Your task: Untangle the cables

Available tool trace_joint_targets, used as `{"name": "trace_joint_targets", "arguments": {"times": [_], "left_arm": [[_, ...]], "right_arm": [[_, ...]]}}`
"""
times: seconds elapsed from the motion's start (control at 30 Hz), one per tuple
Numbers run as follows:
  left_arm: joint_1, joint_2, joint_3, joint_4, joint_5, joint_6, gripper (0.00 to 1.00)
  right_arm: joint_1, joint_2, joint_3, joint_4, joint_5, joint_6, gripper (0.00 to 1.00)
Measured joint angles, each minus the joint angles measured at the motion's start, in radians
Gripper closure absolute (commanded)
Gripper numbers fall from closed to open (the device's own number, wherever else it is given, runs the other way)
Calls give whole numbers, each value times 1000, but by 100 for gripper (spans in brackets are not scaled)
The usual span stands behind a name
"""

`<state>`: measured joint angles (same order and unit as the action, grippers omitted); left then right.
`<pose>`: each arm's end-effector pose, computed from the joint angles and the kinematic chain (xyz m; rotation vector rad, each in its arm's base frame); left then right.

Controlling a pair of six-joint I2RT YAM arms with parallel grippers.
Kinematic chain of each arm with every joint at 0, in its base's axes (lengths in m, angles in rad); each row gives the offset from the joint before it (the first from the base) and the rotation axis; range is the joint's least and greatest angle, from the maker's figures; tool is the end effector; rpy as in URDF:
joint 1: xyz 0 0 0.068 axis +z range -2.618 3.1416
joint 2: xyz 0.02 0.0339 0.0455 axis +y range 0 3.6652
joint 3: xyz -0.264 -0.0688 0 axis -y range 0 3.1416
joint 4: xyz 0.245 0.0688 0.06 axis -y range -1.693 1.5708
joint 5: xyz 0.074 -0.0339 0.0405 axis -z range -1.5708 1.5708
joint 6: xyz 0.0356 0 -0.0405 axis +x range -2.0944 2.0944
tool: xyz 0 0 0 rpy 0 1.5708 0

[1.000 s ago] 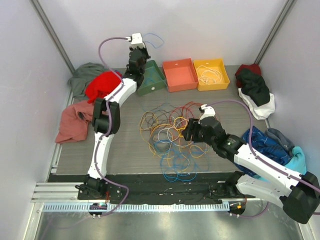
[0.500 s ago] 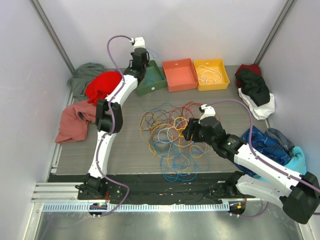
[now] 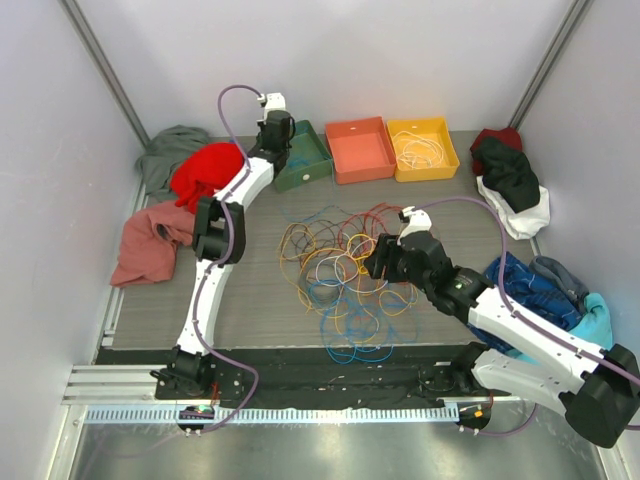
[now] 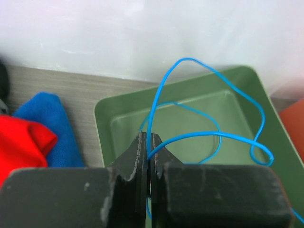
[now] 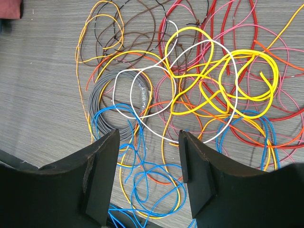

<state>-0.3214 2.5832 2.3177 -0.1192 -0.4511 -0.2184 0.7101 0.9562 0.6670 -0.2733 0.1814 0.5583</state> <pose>0.5688 -0.1730 0.2072 -0.1950 1.9061 0.0785 0.1649 0.1333 0.2587 -0.0560 2.1732 0.5507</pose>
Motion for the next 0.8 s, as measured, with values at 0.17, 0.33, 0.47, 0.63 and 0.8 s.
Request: {"name": "trace_joint_targets", "arguments": {"times": [0.17,0.33,0.47,0.63,0.8], "left_arm": [[0,-7,-75,179,-40,60,100],[7,-7,-80,274,-44,68,100],[14,-7,-92,280,-30,54,92],[11,-8,-163,250,-12,31,42],[0,-13,-182,203,-4,31,8]], "right_arm": [[-1,26,10,-3,4,-2,40],[-1,85,27,-4,4,-8,40],[-5,129,43,-4,4,-17,40],[-7,156,61,-3,3,-27,40],[-8,151,63,-2,3,-28,40]]}}
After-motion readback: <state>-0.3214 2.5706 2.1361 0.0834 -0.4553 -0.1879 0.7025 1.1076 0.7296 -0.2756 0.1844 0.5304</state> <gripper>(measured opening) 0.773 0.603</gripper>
